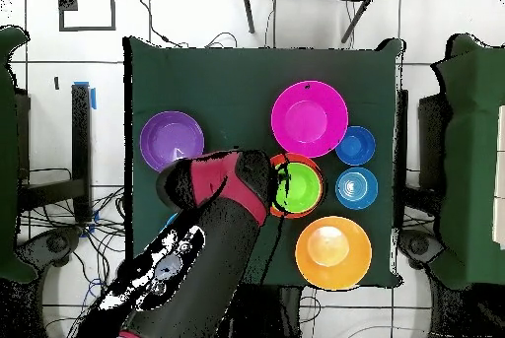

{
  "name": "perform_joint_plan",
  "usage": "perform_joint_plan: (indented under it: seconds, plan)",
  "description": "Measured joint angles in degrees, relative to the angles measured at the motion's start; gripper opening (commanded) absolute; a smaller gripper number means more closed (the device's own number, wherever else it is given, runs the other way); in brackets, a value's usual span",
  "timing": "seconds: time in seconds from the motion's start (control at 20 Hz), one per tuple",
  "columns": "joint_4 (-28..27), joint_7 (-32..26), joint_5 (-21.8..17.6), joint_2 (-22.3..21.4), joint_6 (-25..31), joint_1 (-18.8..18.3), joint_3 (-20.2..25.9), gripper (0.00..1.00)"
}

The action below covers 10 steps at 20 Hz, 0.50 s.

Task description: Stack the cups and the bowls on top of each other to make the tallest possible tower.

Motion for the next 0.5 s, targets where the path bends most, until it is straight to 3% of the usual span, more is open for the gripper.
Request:
perform_joint_plan:
  seconds: [0.3, 0.5]
  plan:
    - [3.2, 0.0, 0.0, -4.8, -0.5, -5.7, 3.8, 0.0]
    - [4.2, 0.0, 0.0, -5.9, -1.3, -7.7, 4.6, 0.0]
